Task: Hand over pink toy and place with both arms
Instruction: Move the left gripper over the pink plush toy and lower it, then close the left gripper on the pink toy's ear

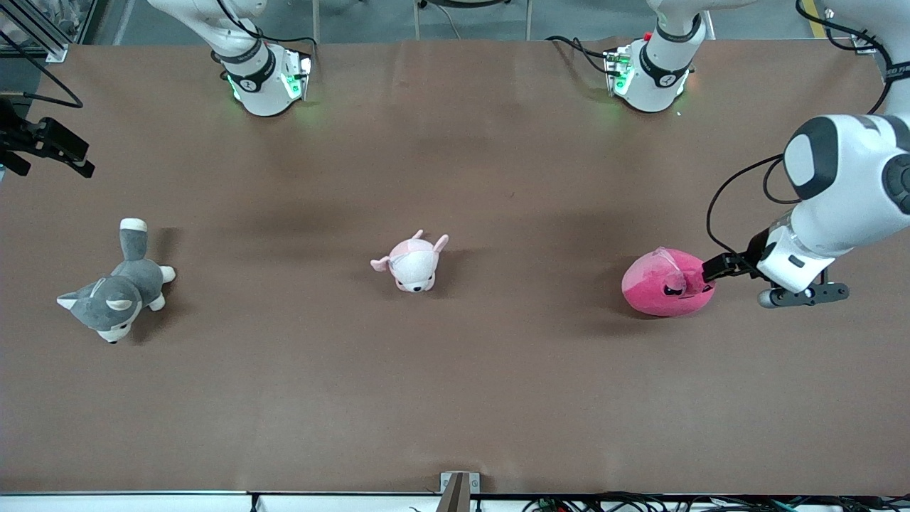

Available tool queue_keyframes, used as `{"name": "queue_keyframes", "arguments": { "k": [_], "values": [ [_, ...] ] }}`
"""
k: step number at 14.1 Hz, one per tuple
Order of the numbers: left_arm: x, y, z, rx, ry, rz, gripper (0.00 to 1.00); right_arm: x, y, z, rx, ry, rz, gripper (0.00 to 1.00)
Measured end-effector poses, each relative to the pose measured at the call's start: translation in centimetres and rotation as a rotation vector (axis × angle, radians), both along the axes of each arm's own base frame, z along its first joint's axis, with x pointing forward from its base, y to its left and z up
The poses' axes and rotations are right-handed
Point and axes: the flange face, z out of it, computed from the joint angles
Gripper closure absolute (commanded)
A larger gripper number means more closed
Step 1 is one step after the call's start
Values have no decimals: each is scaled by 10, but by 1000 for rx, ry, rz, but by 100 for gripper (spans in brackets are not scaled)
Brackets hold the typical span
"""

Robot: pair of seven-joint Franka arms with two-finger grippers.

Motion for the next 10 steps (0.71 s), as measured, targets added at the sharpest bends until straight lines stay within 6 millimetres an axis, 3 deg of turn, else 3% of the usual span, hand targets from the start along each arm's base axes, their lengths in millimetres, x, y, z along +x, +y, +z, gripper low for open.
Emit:
{"name": "queue_keyframes", "arguments": {
  "k": [3,10],
  "values": [
    [3,11,-20,-18,17,33,10,0,0,0,0,0,0,0],
    [3,4,-28,-21,35,95,22,1,0,-2,0,3,0,0]
  ]
}}
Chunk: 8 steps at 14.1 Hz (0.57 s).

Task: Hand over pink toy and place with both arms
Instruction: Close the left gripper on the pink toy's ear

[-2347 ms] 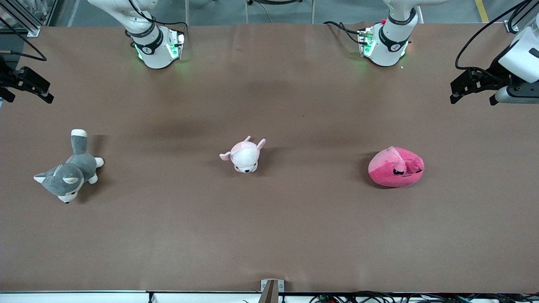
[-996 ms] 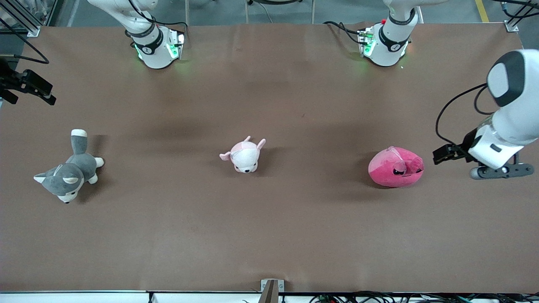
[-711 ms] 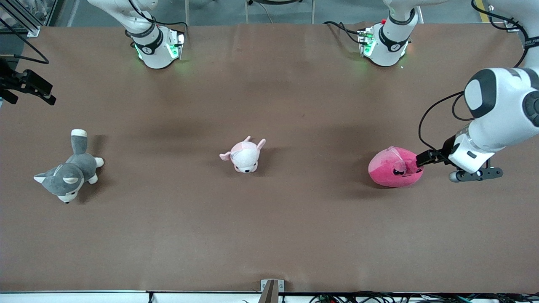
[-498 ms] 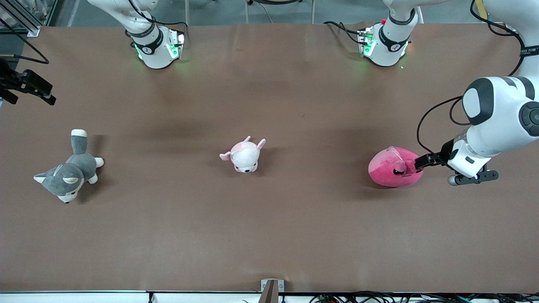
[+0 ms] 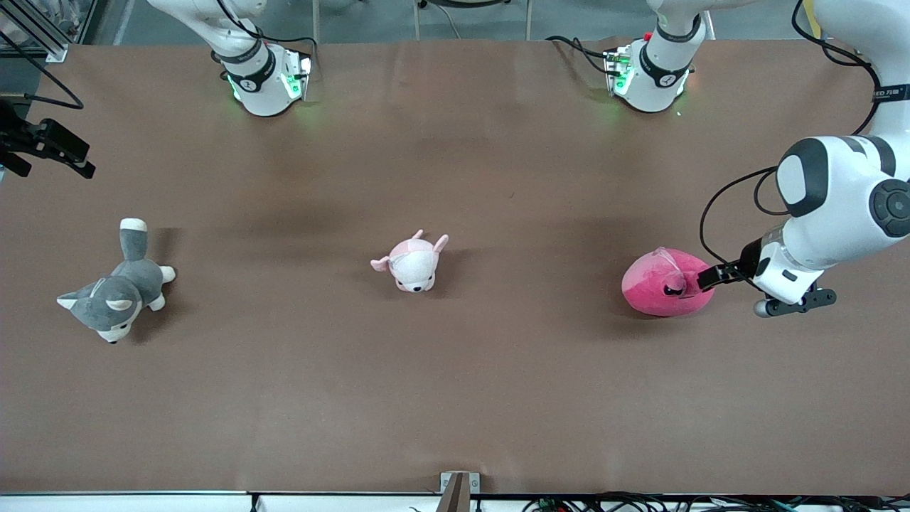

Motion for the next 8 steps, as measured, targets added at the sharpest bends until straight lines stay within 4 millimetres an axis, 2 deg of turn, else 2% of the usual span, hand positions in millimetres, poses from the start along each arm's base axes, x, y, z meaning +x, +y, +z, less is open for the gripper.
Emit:
{"name": "queue_keyframes", "arguments": {
  "k": [2,4,5,7,8],
  "values": [
    [-1,-2,-4,0,9,10,42,0,0,-1,0,2,1,0],
    [-1,-1,-7,0,14,13,74,0,1,-2,0,4,1,0],
    [-1,-1,-8,-4,17,16,86,0,1,-2,0,5,2,0],
    [-2,-2,-9,-14,19,28,98,0,3,-4,11,14,3,0],
    [-2,-4,-9,-18,20,31,99,1,5,-6,29,21,4,0]
  ]
}}
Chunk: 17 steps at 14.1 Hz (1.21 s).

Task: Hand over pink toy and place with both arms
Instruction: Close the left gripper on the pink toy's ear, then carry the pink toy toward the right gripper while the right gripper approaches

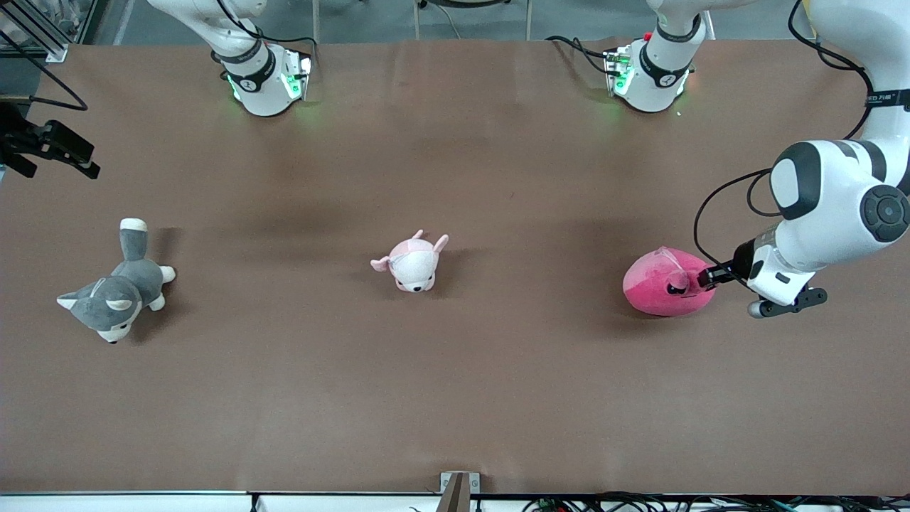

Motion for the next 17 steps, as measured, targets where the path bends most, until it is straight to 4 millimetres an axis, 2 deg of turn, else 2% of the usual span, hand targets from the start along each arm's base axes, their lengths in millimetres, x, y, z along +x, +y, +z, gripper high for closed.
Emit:
{"name": "queue_keyframes", "arguments": {
  "k": [3,5,7,9,12,15,17],
  "values": [
    [1,-13,5,-12,-6,10,100,6,11,-11,55,22,10,0],
    [1,-31,20,-31,-12,21,100,14,30,-24,75,44,42,0],
    [-2,-59,53,-78,23,46,100,24,47,-39,140,67,57,0],
    [-3,-91,98,-103,53,68,100,31,51,-49,206,80,47,0],
    [-7,-156,158,-155,19,94,100,35,61,-48,230,76,59,0],
    [-16,-207,196,-298,31,144,100,37,92,-44,298,62,96,0],
    [-23,-238,215,-360,57,199,100,42,104,-49,408,75,86,0]
  ]
}}
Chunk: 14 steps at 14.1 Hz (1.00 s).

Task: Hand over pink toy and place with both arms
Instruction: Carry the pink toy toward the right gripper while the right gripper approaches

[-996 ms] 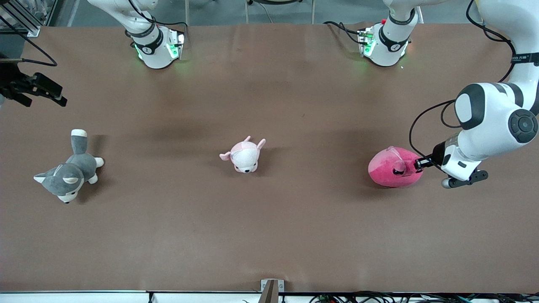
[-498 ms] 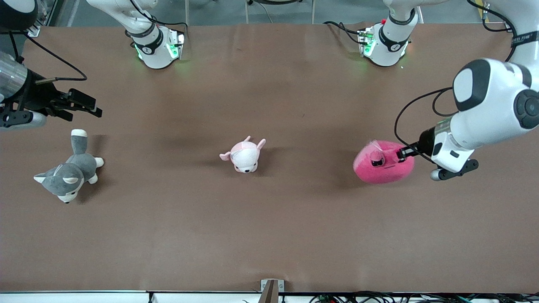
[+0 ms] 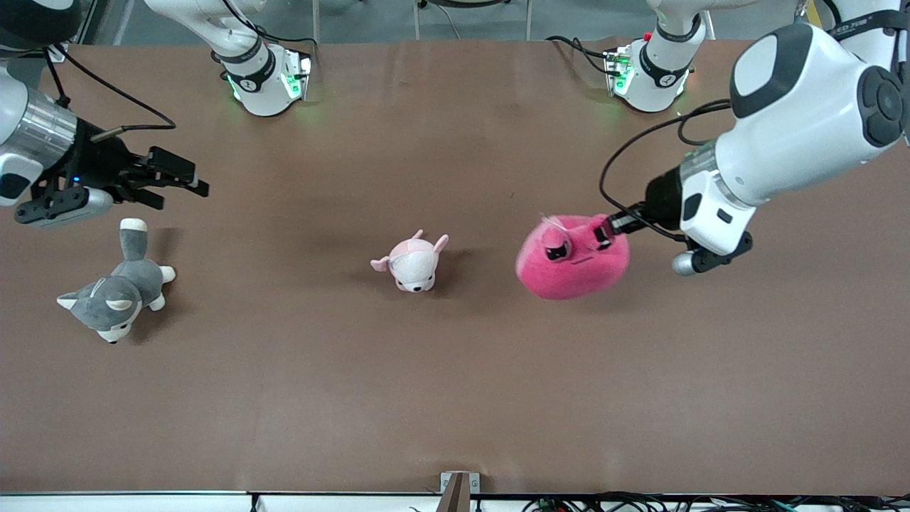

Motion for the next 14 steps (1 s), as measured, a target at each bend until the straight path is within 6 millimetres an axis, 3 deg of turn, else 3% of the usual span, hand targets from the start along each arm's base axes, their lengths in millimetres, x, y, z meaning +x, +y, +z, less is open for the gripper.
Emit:
{"name": "queue_keyframes", "arguments": {
  "k": [3,6,8,12,14],
  "values": [
    [-13,-57,28,-72,29,27,100,15,4,-19,189,74,-83,2],
    [-24,-113,41,-163,53,73,100,30,12,-32,347,179,-212,11],
    [-31,-149,36,-210,44,104,100,38,17,-31,388,197,-236,26],
    [-57,-229,9,-281,65,138,100,55,26,-23,429,269,-343,35],
    [-59,-251,-4,-305,87,159,100,59,40,-14,429,319,-403,36]
  ]
}}
